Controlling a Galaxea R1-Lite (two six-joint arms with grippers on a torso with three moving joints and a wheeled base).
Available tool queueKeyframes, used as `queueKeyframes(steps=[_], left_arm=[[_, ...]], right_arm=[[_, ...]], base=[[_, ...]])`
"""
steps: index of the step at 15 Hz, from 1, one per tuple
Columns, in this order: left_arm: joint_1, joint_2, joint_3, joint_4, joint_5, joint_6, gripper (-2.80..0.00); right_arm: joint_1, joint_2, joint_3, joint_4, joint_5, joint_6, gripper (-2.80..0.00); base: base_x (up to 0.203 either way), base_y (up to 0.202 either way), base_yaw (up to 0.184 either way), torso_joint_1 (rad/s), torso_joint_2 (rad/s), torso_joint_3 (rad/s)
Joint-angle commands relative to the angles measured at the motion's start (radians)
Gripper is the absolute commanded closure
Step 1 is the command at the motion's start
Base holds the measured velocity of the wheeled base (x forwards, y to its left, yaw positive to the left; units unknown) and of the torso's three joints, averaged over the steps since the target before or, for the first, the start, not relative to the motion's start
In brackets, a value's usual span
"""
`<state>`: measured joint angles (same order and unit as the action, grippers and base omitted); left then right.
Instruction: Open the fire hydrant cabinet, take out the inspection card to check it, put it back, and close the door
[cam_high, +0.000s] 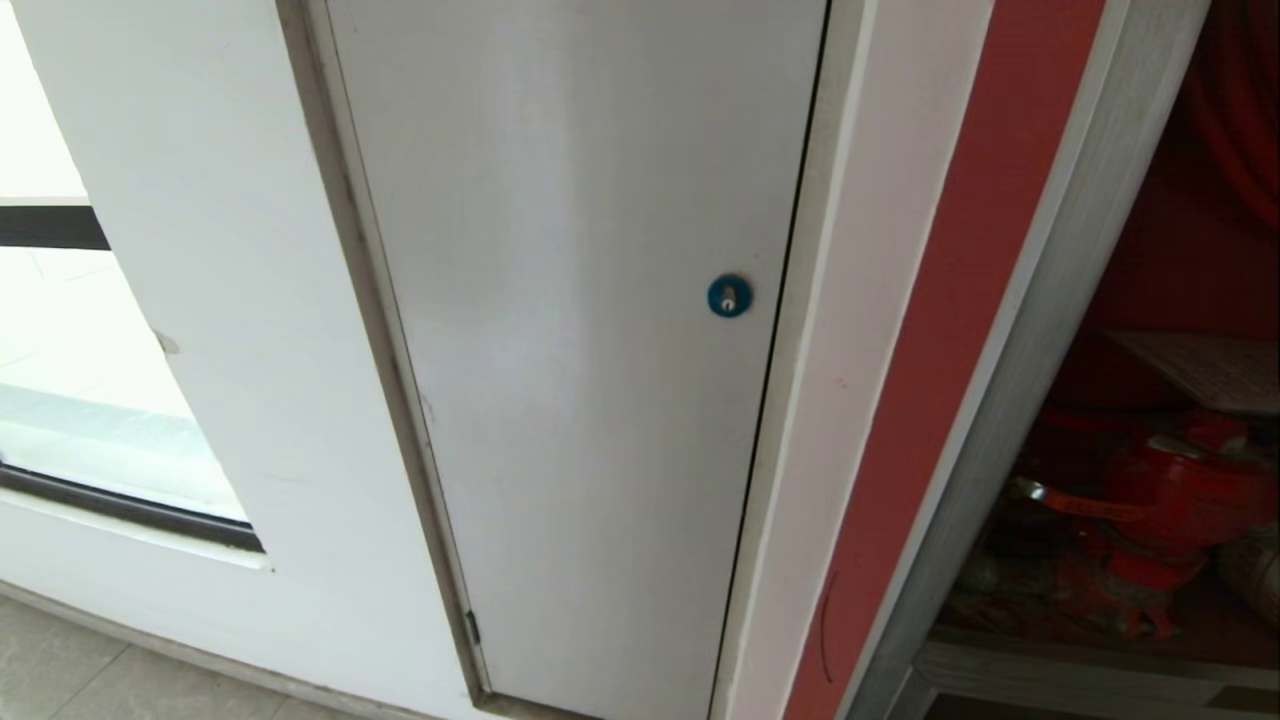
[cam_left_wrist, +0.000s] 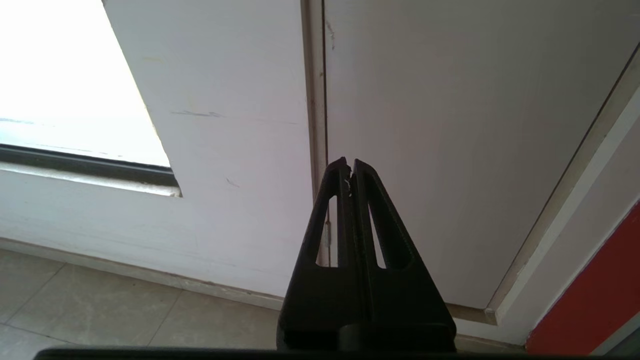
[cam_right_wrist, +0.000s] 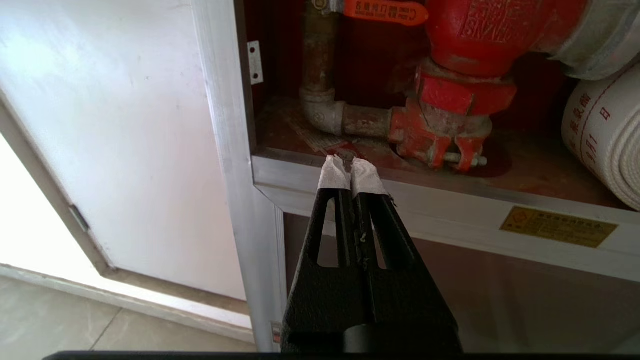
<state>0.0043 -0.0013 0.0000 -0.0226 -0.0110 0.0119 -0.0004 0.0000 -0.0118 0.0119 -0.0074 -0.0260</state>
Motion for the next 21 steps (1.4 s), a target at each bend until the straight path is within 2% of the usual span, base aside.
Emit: queueKeyframes(steps=[1,5,7,10,11,13,14,17,20,21], left_arm=[[0.000,0.001,0.008,0.000,0.000,0.000,0.00],[0.000,0.001,0.008,0.000,0.000,0.000,0.00],[0.000,0.001,0.008,0.000,0.000,0.000,0.00],[0.000,0.001,0.008,0.000,0.000,0.000,0.00],[0.000,0.001,0.008,0.000,0.000,0.000,0.00],[0.000,0.001,0.008,0.000,0.000,0.000,0.00],[0.000,0.001,0.008,0.000,0.000,0.000,0.00],[0.000,0.001,0.008,0.000,0.000,0.000,0.00],[0.000,0.001,0.008,0.000,0.000,0.000,0.00],[0.000,0.001,0.008,0.000,0.000,-0.001,0.00]], right_arm=[[-0.001,0.040,-0.087,0.005,-0.003,0.000,0.00],[-0.002,0.302,-0.338,0.032,-0.038,-0.030,0.00],[-0.002,0.480,-0.484,0.034,-0.149,-0.078,0.00],[-0.003,0.692,-0.638,0.036,-0.383,-0.224,0.00],[-0.003,0.741,-0.697,0.037,-0.434,-0.259,0.00],[-0.012,0.811,-0.771,0.077,-0.478,-0.345,0.00],[-0.029,0.821,-0.794,0.137,-0.484,-0.407,0.00],[-0.037,0.879,-0.926,0.312,-0.511,-0.495,0.00],[-0.038,0.922,-1.090,0.630,-0.520,-0.597,0.00],[-0.038,0.953,-1.128,0.695,-0.537,-0.667,0.00]], base=[[0.000,0.000,0.000,0.000,0.00,0.000],[0.000,0.000,0.000,0.000,0.00,0.000],[0.000,0.000,0.000,0.000,0.00,0.000],[0.000,0.000,0.000,0.000,0.00,0.000],[0.000,0.000,0.000,0.000,0.00,0.000],[0.000,0.000,0.000,0.000,0.00,0.000],[0.000,0.000,0.000,0.000,0.00,0.000],[0.000,0.000,0.000,0.000,0.00,0.000],[0.000,0.000,0.000,0.000,0.00,0.000],[0.000,0.000,0.000,0.000,0.00,0.000]])
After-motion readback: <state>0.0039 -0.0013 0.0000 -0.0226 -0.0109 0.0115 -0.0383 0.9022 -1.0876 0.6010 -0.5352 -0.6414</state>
